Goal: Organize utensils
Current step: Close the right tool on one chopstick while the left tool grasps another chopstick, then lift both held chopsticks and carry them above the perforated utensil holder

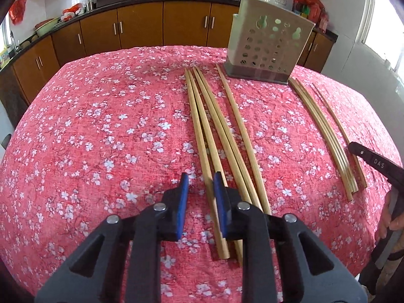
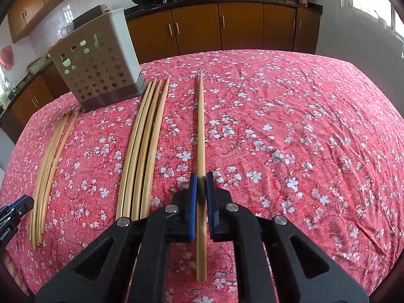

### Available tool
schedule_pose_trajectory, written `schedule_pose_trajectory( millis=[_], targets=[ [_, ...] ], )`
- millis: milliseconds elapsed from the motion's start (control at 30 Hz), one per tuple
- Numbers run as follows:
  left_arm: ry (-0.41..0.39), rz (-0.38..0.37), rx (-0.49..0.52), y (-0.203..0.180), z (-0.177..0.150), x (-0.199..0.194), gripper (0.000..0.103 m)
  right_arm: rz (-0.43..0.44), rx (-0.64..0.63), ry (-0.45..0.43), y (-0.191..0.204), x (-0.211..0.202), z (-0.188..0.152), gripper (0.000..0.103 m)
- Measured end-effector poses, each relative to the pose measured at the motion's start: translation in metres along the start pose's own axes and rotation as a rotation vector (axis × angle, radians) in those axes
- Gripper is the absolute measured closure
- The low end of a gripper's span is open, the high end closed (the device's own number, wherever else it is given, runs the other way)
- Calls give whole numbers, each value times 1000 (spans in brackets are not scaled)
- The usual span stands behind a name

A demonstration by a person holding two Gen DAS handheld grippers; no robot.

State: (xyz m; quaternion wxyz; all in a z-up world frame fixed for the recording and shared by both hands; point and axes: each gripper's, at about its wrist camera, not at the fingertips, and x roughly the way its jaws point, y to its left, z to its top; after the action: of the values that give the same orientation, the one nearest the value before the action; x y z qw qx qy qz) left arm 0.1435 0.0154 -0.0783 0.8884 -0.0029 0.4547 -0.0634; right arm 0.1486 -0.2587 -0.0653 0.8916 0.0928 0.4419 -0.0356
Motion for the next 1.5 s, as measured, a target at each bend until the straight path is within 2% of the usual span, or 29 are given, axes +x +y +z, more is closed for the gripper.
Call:
schedule_pose_trajectory(
  millis=[100,167,233,433,567,733,933,1167,1267,1500],
  targets=[
    [-2,35,23,-3,3,4,88,7,-11,2,3,2,0,94],
    [-2,55,34,-4,6,7,94,10,-32,-2,8,2,-1,94],
    [-5,82,36,1,14,13,94,9,-66,-5,11,4,1,94],
    [-19,123,-35,39,43,29,94,-6,-45,-11,-5,20,25,95],
    [-40,68,-75,59,48,30,94,-12,-3,-21,-19,30,38,95],
    [-43,20,-100,62,44,23,93,1,13,-23,-25,31,39,95],
    [-38,33,-77,57,35,12,93,-3,0,-25,-27,16,23,95],
    [-32,63,-51,54,36,11,95,4,3,-24,-28,11,21,95],
    [-48,68,-48,52,39,5,95,13,23,-70,-32,-4,24,95],
    [-206,80,-58,55,65,-46,95,14,28,-223,-40,-54,46,95]
  ],
)
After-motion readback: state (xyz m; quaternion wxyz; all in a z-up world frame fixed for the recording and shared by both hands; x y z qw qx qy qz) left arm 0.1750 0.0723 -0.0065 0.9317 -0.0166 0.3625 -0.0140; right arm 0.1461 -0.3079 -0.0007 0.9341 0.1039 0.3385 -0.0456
